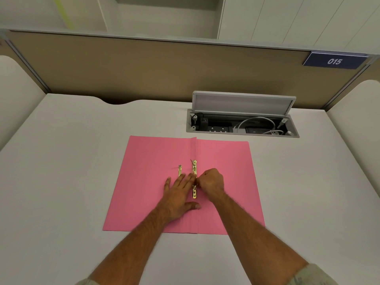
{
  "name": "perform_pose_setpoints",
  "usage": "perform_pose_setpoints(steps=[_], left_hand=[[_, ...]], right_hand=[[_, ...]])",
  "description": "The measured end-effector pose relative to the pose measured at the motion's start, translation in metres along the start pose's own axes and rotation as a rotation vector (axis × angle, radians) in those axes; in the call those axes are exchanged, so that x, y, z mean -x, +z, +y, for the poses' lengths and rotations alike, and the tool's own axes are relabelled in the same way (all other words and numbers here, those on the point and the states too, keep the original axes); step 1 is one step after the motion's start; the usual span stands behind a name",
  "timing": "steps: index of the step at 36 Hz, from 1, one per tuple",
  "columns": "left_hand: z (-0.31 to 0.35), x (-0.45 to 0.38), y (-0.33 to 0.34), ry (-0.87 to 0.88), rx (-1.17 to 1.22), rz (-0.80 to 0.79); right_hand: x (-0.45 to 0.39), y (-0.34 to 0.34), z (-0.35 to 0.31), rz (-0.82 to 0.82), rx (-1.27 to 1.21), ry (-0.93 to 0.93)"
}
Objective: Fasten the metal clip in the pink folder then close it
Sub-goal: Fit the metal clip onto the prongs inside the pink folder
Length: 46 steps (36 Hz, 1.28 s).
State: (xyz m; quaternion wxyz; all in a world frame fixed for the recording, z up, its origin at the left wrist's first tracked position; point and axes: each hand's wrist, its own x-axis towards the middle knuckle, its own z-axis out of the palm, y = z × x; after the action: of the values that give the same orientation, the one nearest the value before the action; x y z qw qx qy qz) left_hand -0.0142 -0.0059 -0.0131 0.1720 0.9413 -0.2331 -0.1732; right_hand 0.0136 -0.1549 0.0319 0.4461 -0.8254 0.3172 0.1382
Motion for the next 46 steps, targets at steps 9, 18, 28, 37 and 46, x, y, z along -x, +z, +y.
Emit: perform_pose_setpoints(steps=[9, 18, 28, 37, 46], left_hand=[[-0.002, -0.002, -0.001, 0.009, -0.052, -0.025], [0.000, -0.001, -0.004, -0.002, -0.053, -0.044], [-0.002, -0.001, -0.004, -0.001, -0.048, -0.060], [-0.002, 0.000, -0.005, 0.000, -0.045, -0.059], [-0.002, -0.001, -0.005, 0.002, -0.053, -0.068]], right_hand=[[-0.010, -0.006, -0.004, 0.021, -0.046, -0.242], [-0.026, -0.006, -0.022, -0.066, 0.274, -0.451], [-0.045, -0.010, -0.022, -0.043, 0.218, -0.430], [-0.049, -0.005, -0.028, -0.011, 0.138, -0.338], [-0.060, -0.007, -0.030, -0.065, 0.272, -0.481]])
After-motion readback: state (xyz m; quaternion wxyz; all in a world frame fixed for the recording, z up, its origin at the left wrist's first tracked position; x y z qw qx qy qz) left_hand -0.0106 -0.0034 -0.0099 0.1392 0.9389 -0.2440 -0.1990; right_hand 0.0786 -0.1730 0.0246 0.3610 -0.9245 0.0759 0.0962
